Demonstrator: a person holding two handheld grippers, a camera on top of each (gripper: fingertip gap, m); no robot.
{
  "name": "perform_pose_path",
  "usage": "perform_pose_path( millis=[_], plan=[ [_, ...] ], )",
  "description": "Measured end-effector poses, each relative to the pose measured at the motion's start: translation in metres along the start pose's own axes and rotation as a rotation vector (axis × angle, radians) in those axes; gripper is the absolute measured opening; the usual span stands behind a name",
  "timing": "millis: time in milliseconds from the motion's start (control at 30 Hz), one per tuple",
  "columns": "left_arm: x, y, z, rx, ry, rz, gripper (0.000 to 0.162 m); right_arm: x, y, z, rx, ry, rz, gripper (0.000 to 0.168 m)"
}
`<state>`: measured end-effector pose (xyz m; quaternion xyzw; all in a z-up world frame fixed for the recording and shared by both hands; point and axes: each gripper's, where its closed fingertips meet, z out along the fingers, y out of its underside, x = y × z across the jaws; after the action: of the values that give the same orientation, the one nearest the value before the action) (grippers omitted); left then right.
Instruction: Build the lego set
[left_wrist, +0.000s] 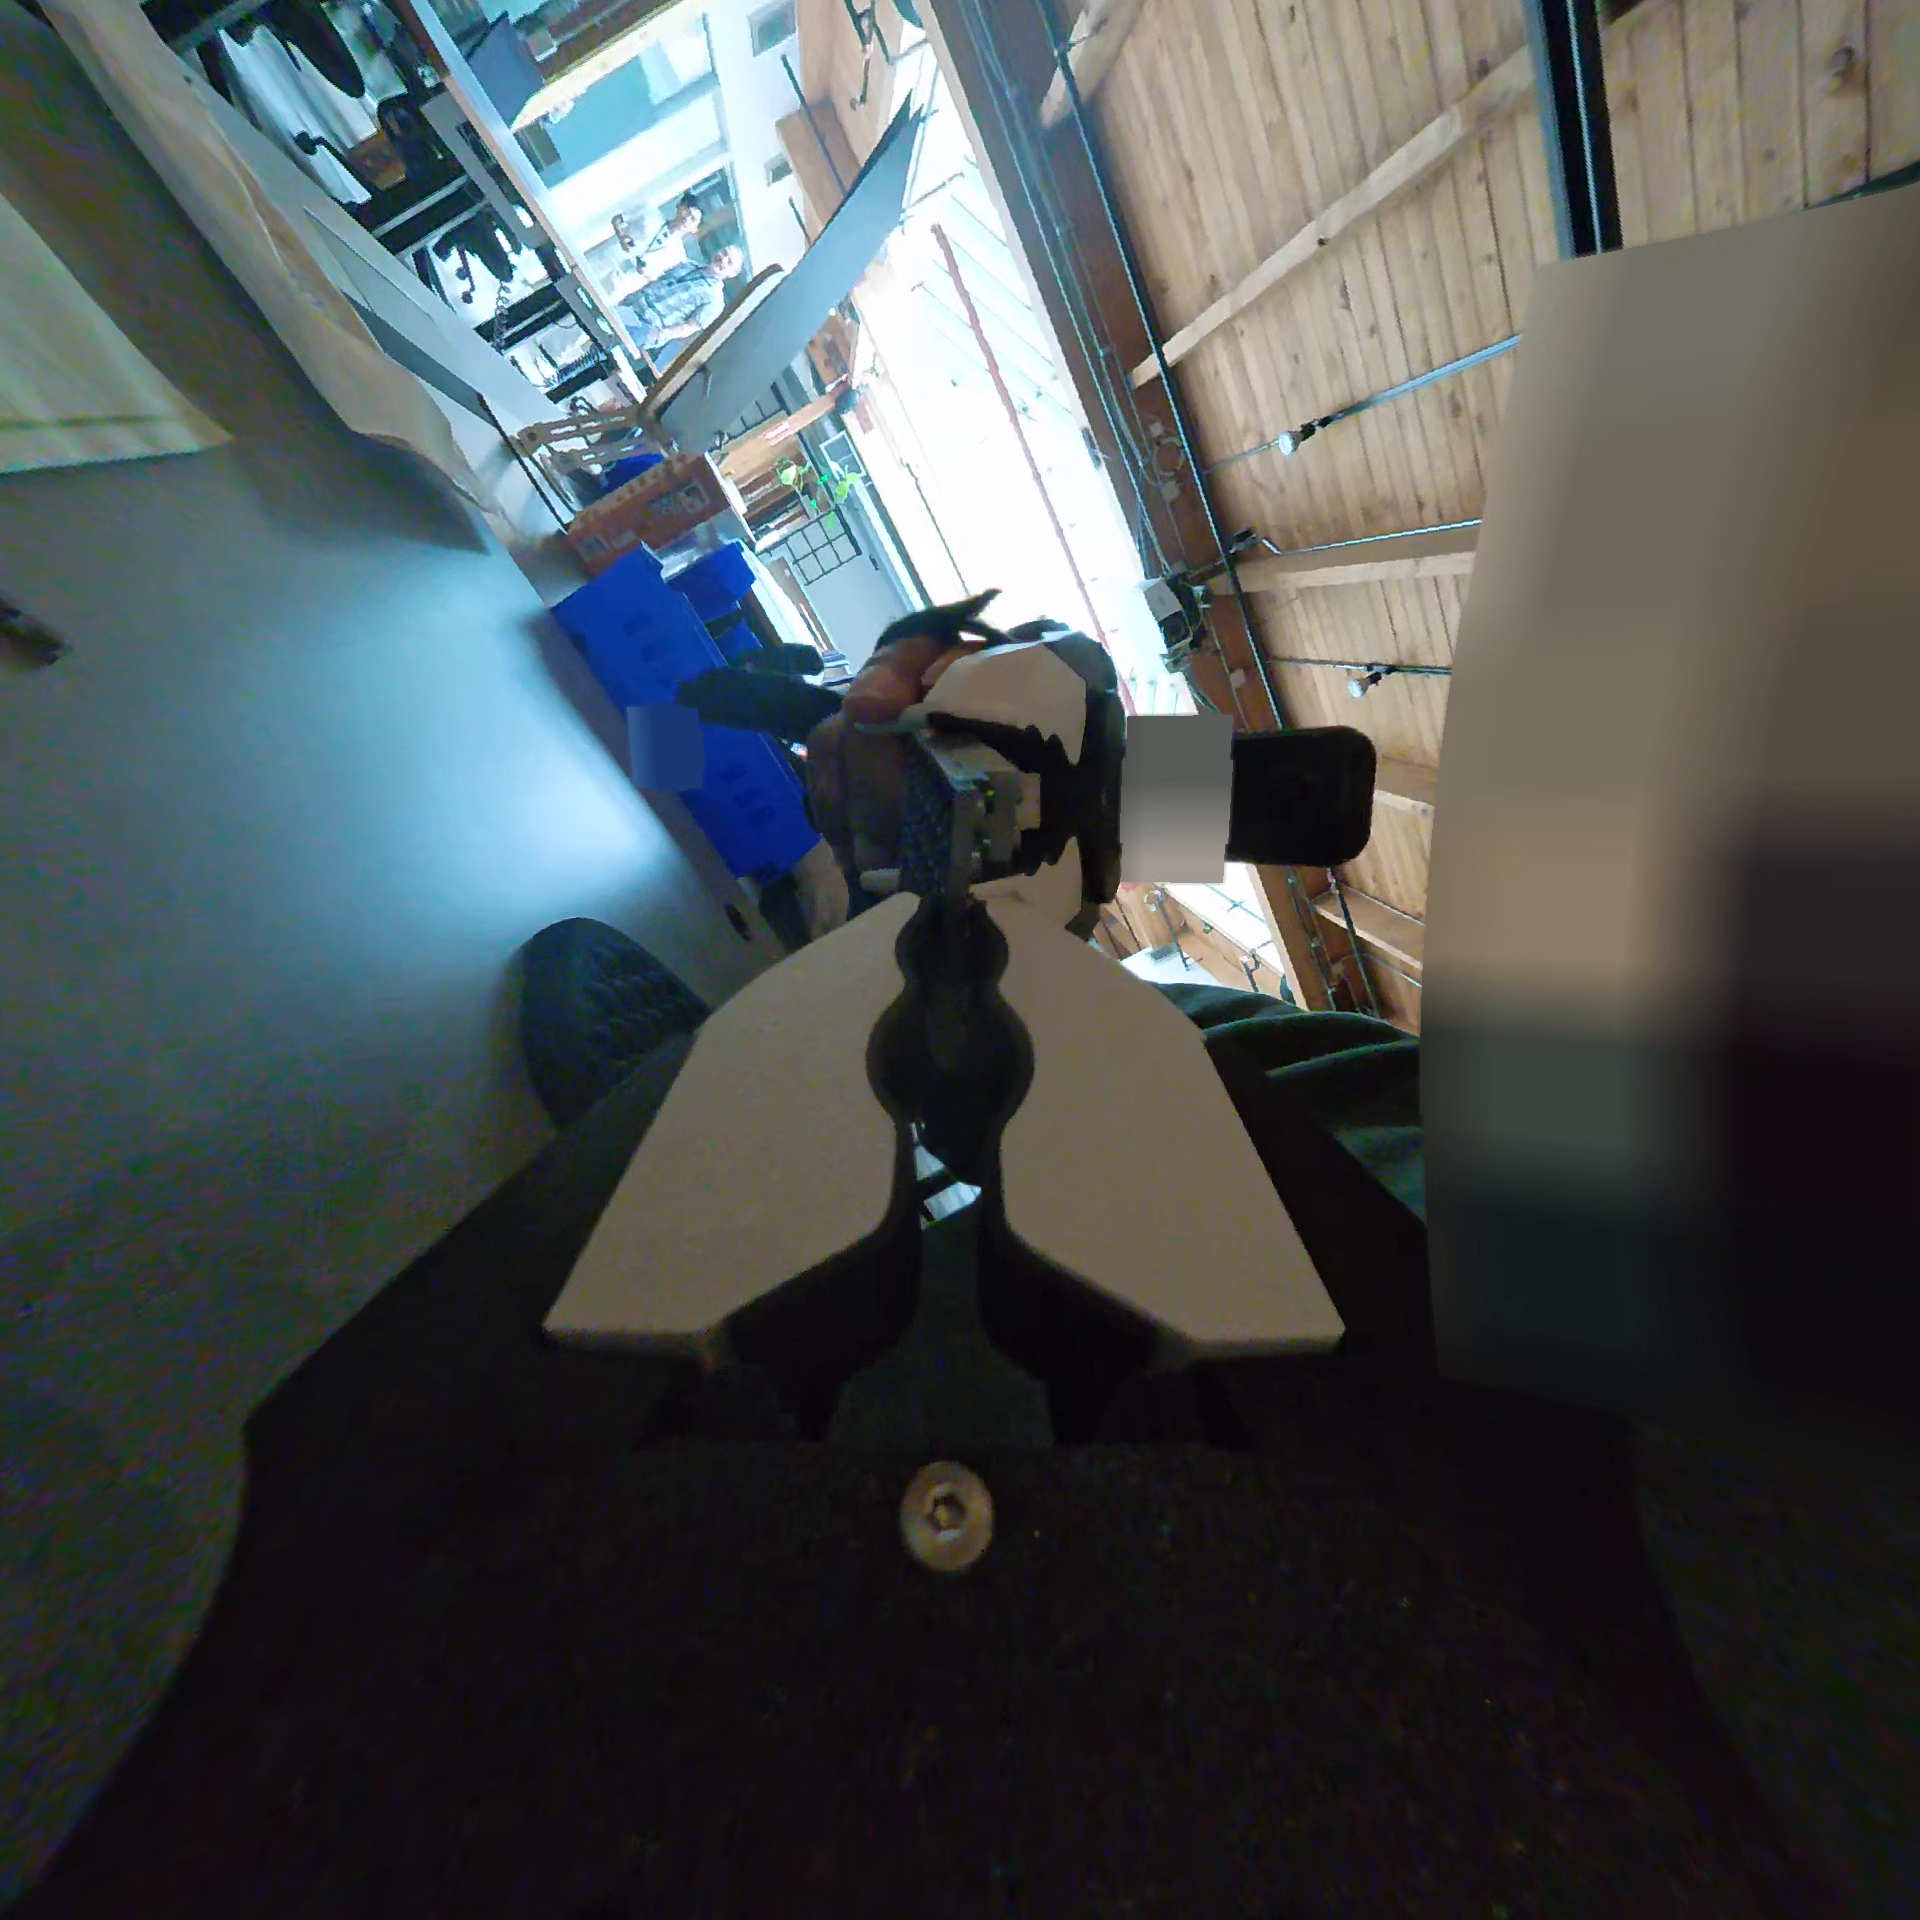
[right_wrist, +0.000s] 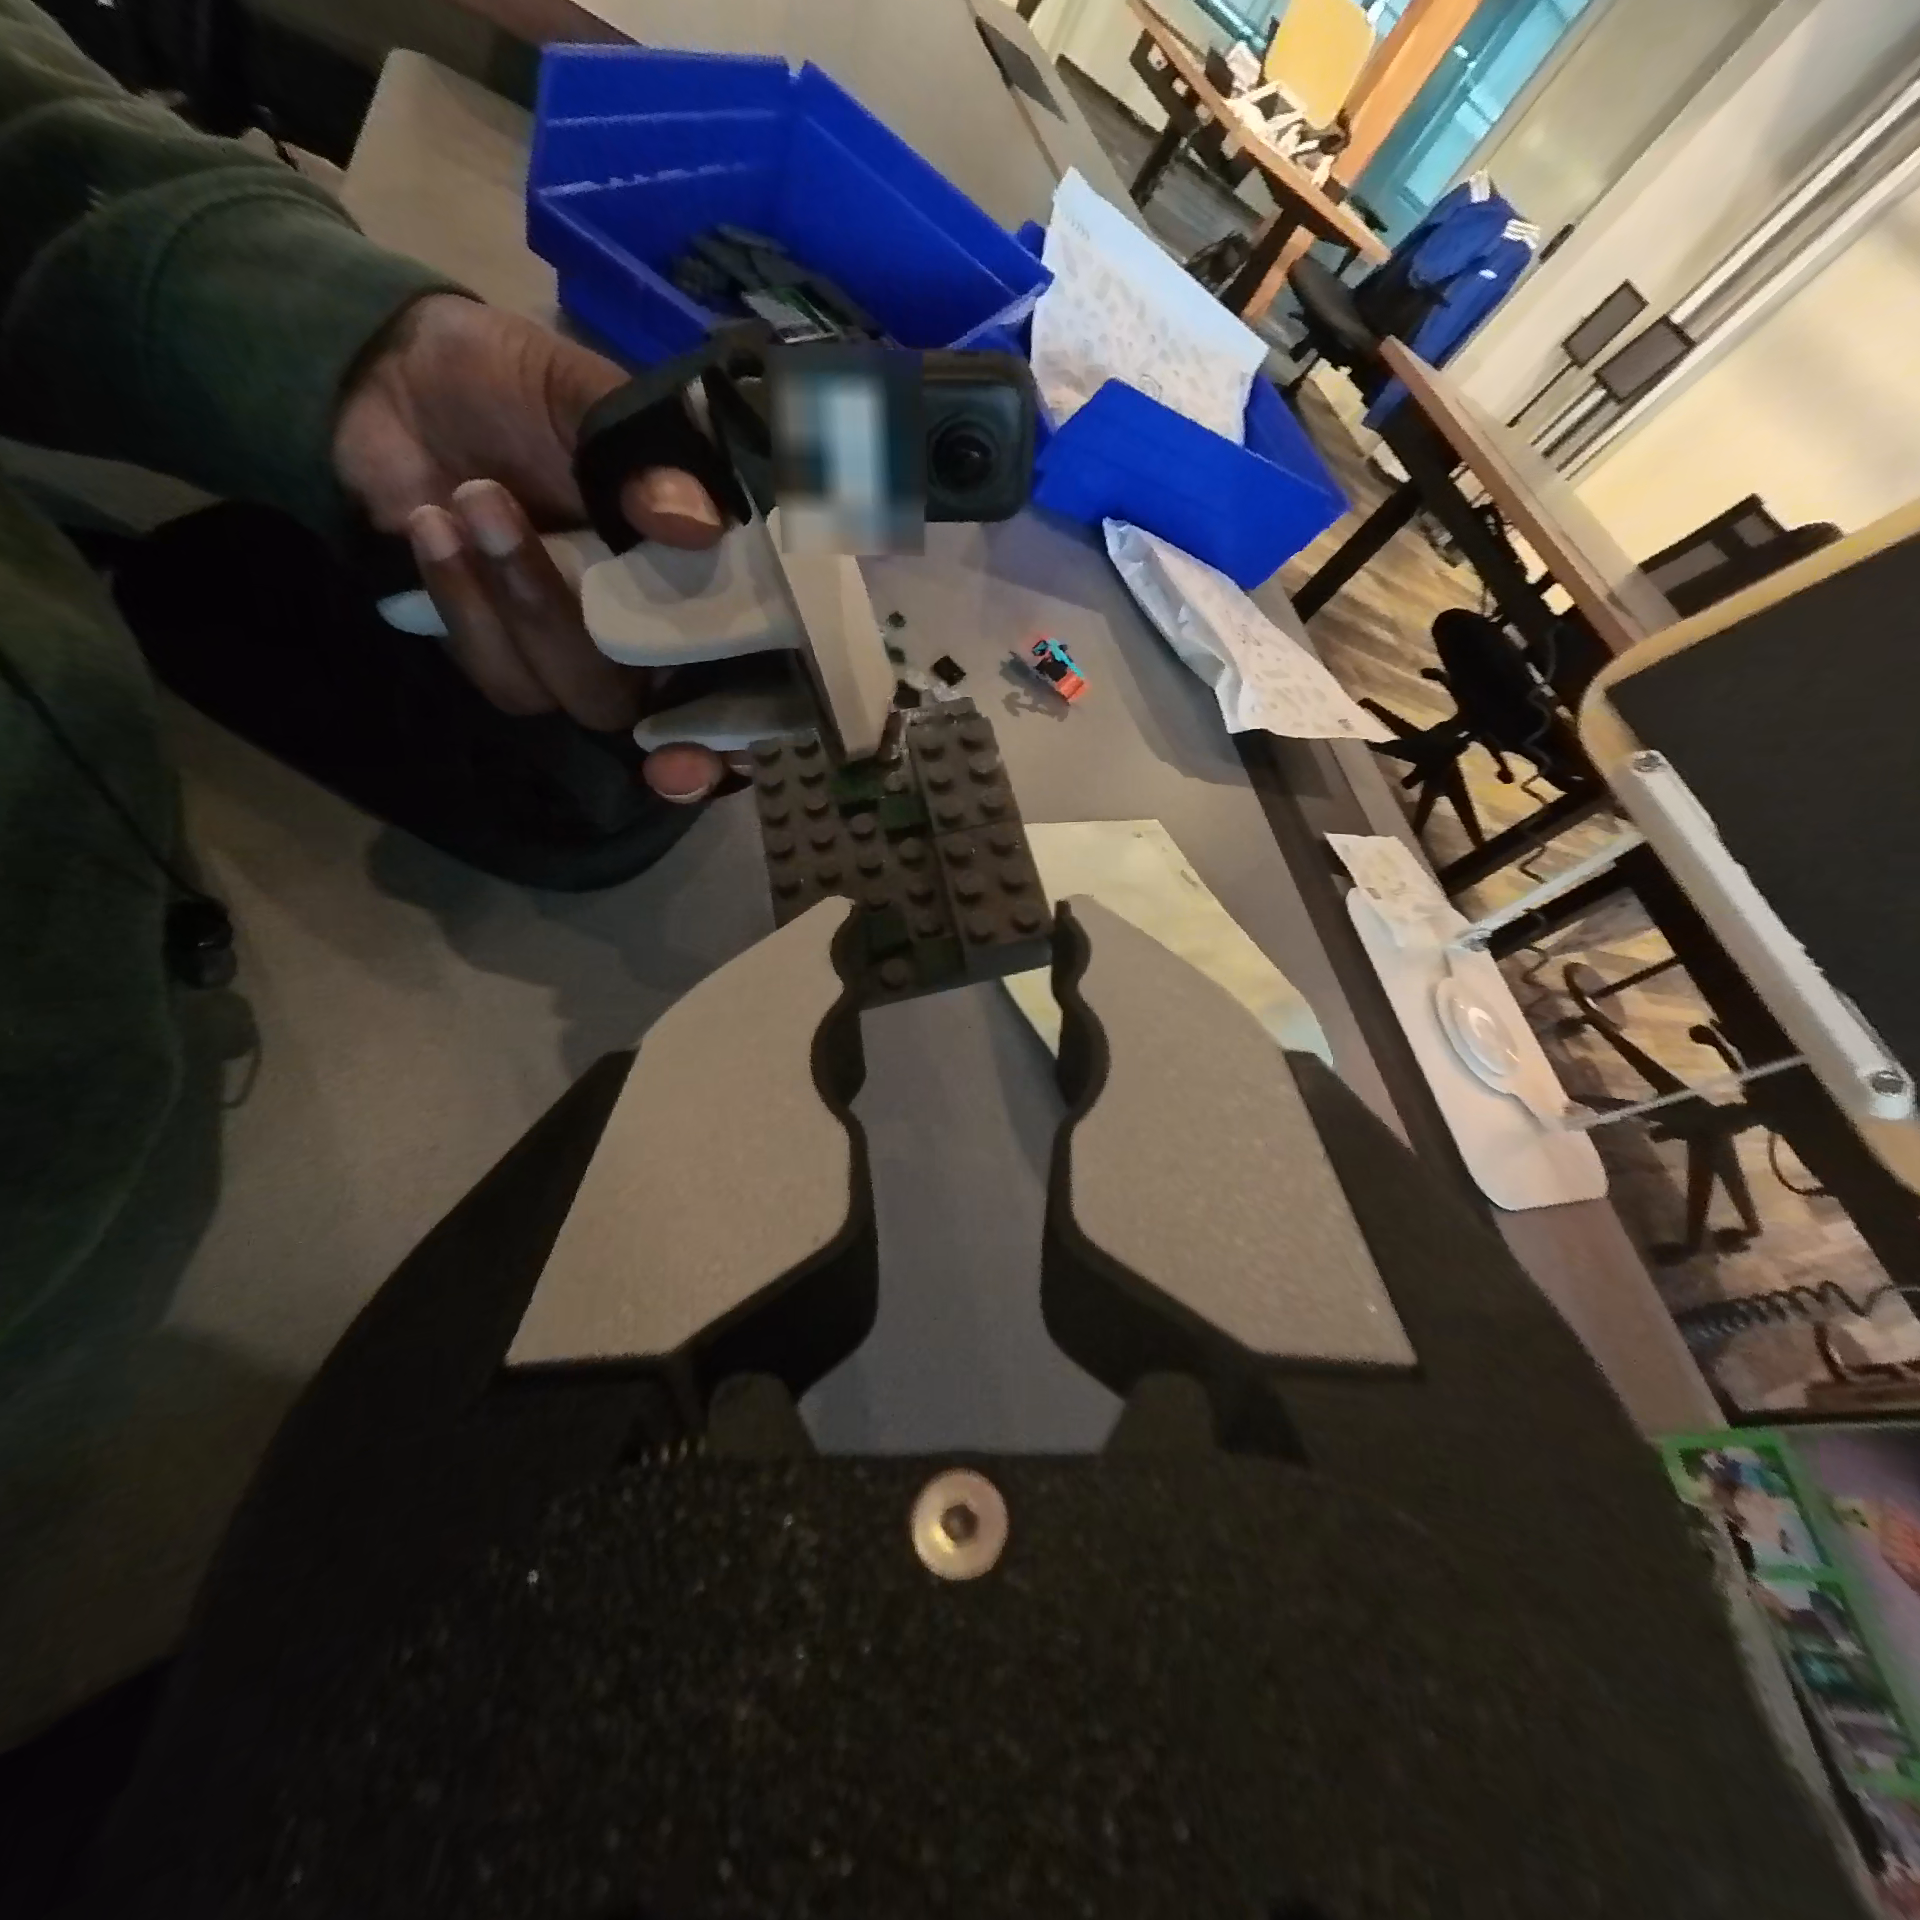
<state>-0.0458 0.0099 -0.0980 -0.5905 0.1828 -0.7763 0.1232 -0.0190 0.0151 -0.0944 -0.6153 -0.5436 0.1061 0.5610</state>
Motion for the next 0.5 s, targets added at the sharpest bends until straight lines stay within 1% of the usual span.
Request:
perform_pose_path(
  millis=[433,500],
  plan=[
    [0.0008,-0.0017,-0.0001,0.034,0.002,0.02,0.006,0.0011,-0.0017,0.0012,0.009,0.093,0.044,0.033],
    [0.0004,0.0006,0.001,0.03,0.001,0.022,0.006,0.0037,-0.0043,-0.0009,0.023,0.115,0.043,0.031]
  ],
)
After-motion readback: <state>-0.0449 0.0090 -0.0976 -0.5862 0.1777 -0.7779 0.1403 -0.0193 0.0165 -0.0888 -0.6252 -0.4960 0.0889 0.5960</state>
